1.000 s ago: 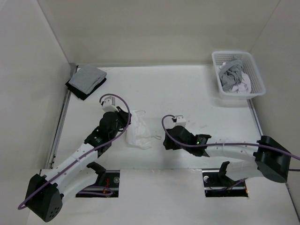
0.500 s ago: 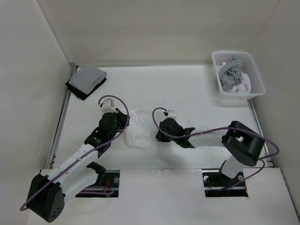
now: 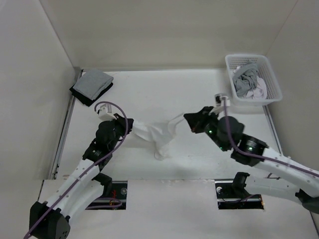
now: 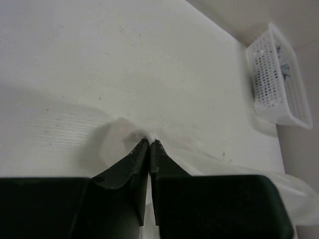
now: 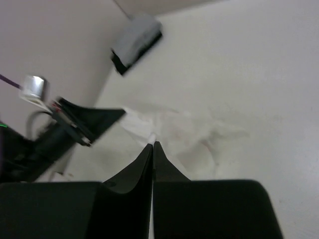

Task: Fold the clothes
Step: Flatten the tank top out

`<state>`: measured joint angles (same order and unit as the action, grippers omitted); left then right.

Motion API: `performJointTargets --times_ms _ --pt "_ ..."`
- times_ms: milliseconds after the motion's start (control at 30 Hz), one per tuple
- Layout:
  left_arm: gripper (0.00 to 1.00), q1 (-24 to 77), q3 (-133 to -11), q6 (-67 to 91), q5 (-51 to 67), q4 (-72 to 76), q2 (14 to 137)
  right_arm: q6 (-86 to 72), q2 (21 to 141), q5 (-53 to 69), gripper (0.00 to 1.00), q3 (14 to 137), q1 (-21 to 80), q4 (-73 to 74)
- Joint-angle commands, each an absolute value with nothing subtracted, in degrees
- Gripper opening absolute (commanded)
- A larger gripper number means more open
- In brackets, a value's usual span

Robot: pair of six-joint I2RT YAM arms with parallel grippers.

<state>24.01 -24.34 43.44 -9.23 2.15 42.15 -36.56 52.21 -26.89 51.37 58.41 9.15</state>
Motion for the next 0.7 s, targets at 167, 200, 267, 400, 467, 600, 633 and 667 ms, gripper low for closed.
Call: performJointTargets --times_ms 167,200,267,400,467,600,633,667 --pt "0.05 18.51 -28.38 47.11 -6.15 -3.68 29.38 -22.25 45.00 -41.29 0.02 68.01 63.48 20.39" --pt "0.05 18.06 -28.74 47.11 -6.15 -4.82 27.96 -21.02 44.74 -42.70 0.02 69.33 64.63 20.30" --pt "0.05 16.75 -29.70 46.85 -6.24 -8.16 23.84 -17.68 44.12 -46.47 0.02 72.14 68.40 19.43" --pt "0.05 14.64 -30.59 46.50 -6.42 -12.73 18.38 -11.35 43.33 -50.10 0.03 73.22 69.75 15.04" --pt "0.05 13.84 -29.98 46.32 -6.15 -14.06 17.84 -10.20 44.64 -47.30 0.04 71.64 62.92 12.49" --pt "0.05 14.10 -25.94 47.98 -5.36 -13.80 19.16 -18.07 53.06 -27.83 0.03 68.56 42.46 9.94" --pt "0.05 14.19 -24.45 48.95 -5.27 -13.36 19.60 -20.63 56.48 -21.86 0.03 67.95 37.19 8.19" --pt "0.05 14.28 -22.87 50.09 -5.19 -12.40 20.30 -22.66 60.43 -16.66 0.03 67.59 32.78 5.39"
